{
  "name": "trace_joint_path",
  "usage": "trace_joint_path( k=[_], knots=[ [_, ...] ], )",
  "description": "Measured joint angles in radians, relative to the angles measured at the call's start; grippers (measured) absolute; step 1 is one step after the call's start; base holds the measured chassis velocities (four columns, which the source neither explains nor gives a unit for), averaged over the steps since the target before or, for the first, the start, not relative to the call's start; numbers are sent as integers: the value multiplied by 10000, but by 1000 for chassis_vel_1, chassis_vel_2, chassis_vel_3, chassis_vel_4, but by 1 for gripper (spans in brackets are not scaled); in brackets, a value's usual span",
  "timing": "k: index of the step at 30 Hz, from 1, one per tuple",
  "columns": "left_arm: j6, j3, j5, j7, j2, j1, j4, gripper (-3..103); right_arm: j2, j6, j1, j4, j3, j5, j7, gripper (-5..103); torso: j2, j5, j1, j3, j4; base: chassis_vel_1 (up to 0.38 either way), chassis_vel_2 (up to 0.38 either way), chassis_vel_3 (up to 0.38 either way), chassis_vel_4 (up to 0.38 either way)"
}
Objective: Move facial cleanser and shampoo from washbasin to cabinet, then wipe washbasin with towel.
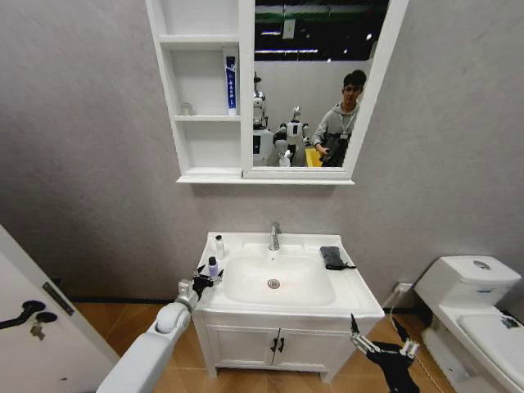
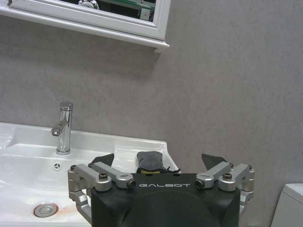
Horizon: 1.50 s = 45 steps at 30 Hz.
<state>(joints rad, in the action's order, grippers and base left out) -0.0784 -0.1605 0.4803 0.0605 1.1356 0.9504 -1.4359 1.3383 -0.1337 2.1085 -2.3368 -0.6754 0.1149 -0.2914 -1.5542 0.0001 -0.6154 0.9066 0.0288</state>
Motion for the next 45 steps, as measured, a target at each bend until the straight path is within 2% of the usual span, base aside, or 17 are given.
trace_joint_path(
  k=[7,12,19,23,25,27,28,30,31,32,33,35,39,41,42,44,45],
  knots=[
    [86,28,6,120,146,-48,63,56,-43,-10,58,-54,-49,13,-5,100,0,-1,0,0,0,0,0,0,0],
    [134,-128,-139,117,116,91,-33,43,-88,-10,61,-80,-43,19,-13,100,0,0,0,0,1,0,0,0,0],
    [207,-505,-233,129,-305,431,-643,43,-111,-10,23,-85,41,31,-19,100,-1,-3,0,0,0,0,0,0,0],
    [52,-962,-142,39,-1096,551,-1457,43,-101,-3,-132,-76,133,36,-20,100,-1,-3,0,0,-2,0,0,0,0],
    [-169,-1117,118,-74,-1519,532,-1904,43,-78,-1,-188,-43,180,37,-20,100,-1,-3,0,0,-3,0,0,0,0],
    [-853,-1398,784,-424,-2469,181,-2913,43,-62,8,-292,41,295,20,-12,100,-1,-3,0,-1,-2,0,0,0,0],
    [-853,-1398,784,-424,-2469,181,-2913,43,-62,8,-292,41,295,20,-12,100,-1,-3,0,-1,-2,0,0,0,0],
    [-1616,-1488,2108,-1062,-3495,-569,-3898,43,-109,41,-387,65,366,7,6,100,-1,-4,0,0,-3,0,0,0,0],
    [-1616,-1488,2108,-1062,-3495,-569,-3898,43,-109,41,-387,65,366,7,6,100,-1,-4,0,0,-3,0,0,0,0],
    [-2045,-1351,2959,-1524,-3962,-1302,-4258,43,-160,58,-449,78,368,16,8,100,-2,2,0,-2,-1,0,0,0,0],
    [-2045,-1351,2959,-1524,-3962,-1302,-4258,43,-160,58,-449,78,368,16,8,100,-2,2,0,-2,-1,0,0,0,0],
    [-2767,-460,3999,-2164,-4398,-2874,-4304,43,-260,87,-555,94,303,84,3,100,-2,-11,0,0,-4,0,0,0,0],
    [-3279,445,4663,-2699,-4473,-4477,-4048,43,-300,107,-625,94,239,166,-11,100,-2,-2,0,0,2,0,0,0,0],
    [-4054,1479,5689,-3451,-4386,-6488,-3705,43,-281,106,-692,159,226,182,-32,100,-1,-2,-1,1,3,0,0,0,0],
    [-4054,1479,5689,-3451,-4386,-6488,-3705,43,-281,106,-692,159,226,182,-32,100,-1,-2,-1,1,3,0,0,0,0],
    [-4573,2449,6237,-3965,-4115,-8229,-3028,43,-244,88,-792,242,239,193,-48,100,-1,3,0,1,1,0,0,0,0],
    [-4573,2449,6237,-3965,-4115,-8229,-3028,43,-244,88,-792,242,239,193,-48,100,-1,3,0,1,1,0,0,0,0]
  ],
)
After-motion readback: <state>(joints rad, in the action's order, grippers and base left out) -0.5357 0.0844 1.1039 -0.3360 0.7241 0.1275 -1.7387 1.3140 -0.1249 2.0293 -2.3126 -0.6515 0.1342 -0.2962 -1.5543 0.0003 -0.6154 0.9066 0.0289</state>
